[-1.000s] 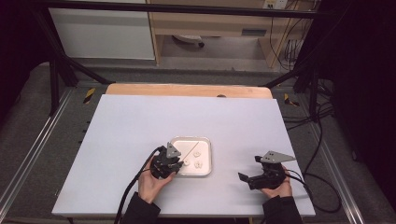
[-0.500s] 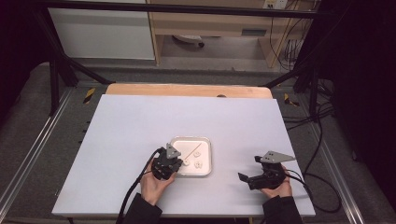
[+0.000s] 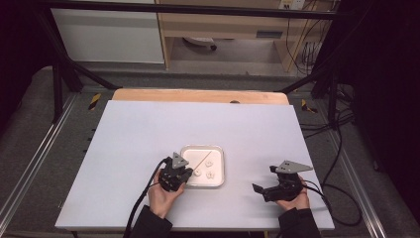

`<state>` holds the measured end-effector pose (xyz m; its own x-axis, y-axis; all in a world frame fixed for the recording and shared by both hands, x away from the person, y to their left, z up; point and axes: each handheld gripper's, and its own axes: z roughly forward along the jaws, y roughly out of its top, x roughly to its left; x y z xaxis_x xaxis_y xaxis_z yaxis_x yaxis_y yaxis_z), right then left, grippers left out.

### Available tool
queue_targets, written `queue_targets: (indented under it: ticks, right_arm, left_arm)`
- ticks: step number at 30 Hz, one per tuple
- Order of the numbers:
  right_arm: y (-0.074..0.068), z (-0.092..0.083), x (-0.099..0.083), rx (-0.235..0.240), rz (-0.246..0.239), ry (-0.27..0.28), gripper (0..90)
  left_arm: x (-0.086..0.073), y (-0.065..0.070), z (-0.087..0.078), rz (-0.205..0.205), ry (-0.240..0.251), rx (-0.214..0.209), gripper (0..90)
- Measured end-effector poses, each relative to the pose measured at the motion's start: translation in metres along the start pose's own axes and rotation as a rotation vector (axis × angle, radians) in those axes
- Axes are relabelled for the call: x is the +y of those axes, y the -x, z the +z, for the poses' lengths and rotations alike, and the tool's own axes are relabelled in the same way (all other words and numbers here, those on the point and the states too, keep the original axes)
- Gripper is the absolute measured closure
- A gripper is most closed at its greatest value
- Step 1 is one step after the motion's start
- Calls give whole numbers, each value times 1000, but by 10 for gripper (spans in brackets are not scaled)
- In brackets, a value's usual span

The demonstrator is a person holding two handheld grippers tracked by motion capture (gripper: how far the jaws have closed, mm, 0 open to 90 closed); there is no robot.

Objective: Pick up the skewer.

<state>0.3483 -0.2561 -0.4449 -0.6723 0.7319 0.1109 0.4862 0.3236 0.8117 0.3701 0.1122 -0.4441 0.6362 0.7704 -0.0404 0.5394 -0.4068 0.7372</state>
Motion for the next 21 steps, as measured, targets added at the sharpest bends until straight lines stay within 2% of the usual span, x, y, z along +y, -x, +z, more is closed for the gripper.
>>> queue_targets:
  ticks: [13, 16, 21]
  right_arm:
    - [0, 0, 0, -2, -11, -2, 6]
    - [-1, 1, 1, -2, -12, -6, 6]
    - [-3, 3, 4, -10, -44, -18, 5]
  left_arm:
    - [1, -8, -16, -15, 72, -14, 888]
    - [2, -9, -18, -19, 78, -25, 888]
    - [3, -10, -20, -10, 79, -38, 888]
